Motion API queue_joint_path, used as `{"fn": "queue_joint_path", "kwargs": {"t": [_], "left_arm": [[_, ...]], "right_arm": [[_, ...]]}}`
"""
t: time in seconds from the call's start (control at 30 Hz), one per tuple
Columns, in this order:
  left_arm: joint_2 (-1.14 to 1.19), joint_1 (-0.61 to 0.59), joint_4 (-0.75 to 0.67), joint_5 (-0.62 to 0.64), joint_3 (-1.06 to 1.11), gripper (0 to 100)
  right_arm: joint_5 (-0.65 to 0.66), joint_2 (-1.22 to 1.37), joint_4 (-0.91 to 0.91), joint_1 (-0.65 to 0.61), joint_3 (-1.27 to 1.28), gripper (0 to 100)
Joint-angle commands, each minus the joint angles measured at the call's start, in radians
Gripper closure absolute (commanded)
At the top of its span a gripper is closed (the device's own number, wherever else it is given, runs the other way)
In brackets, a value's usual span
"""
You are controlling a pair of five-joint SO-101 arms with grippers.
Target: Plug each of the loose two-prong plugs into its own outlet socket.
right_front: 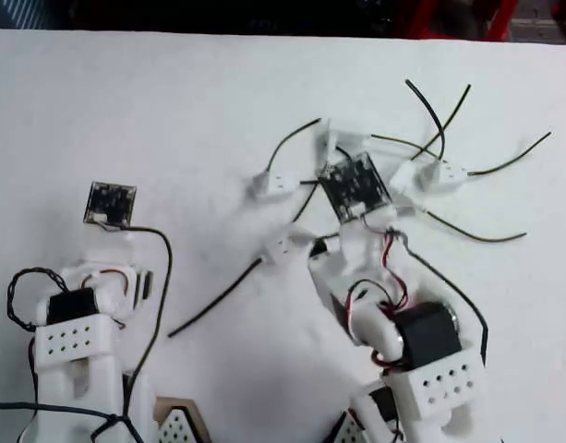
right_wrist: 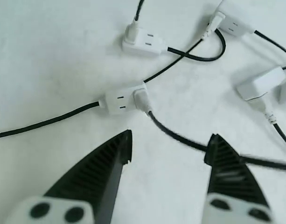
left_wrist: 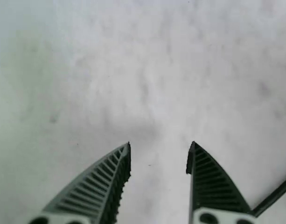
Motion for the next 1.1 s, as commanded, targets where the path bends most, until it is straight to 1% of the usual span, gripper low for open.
{"fn": "queue_joint_path", "kwargs": {"t": [0.0, 0.1, 0.13, 0.27, 0.33, 0.5, 0.57, 0.67, 0.73, 0.77, 0.83, 0.87, 1.07], "left_arm": [[-0.022, -0.005, -0.020, -0.003, -0.003, 79], [-0.022, 0.007, -0.020, 0.002, -0.008, 80], [-0.022, 0.015, -0.020, 0.023, -0.008, 80], [-0.022, 0.027, -0.017, 0.204, -0.026, 80], [-0.022, 0.027, -0.018, 0.256, -0.032, 80], [-0.022, 0.027, -0.017, 0.250, -0.031, 80], [-0.022, 0.027, -0.014, 0.250, -0.034, 80], [-0.024, 0.044, -0.014, 0.250, -0.037, 88], [-0.024, 0.085, -0.014, 0.249, -0.037, 97], [-0.024, 0.107, -0.014, 0.249, -0.035, 99], [-0.024, 0.127, -0.012, 0.249, -0.031, 97], [-0.024, 0.125, -0.012, 0.249, -0.032, 98], [-0.024, 0.125, -0.012, 0.249, -0.031, 98]], "right_arm": [[-0.005, -0.104, -0.047, 0.045, 0.095, 75.5], [-0.005, -0.211, -0.091, 0.077, 0.201, 75.5], [-0.005, -0.249, -0.108, 0.085, 0.239, 75.5], [-0.003, -0.387, -0.171, 0.113, 0.384, 75.5], [-0.003, -0.441, -0.199, 0.134, 0.443, 75.5], [-0.003, -0.550, -0.214, 0.156, 0.569, 75.5], [-0.003, -0.590, -0.214, 0.156, 0.618, 77.8], [-0.005, -0.662, -0.214, 0.157, 0.672, 88.9], [-0.005, -0.682, -0.214, 0.165, 0.686, 96.9], [-0.005, -0.676, -0.214, 0.171, 0.686, 98.8], [-0.009, -0.667, -0.213, 0.188, 0.697, 96.0], [-0.009, -0.670, -0.213, 0.197, 0.712, 95.6], [-0.006, -0.673, -0.214, 0.208, 0.807, 97.9]]}}
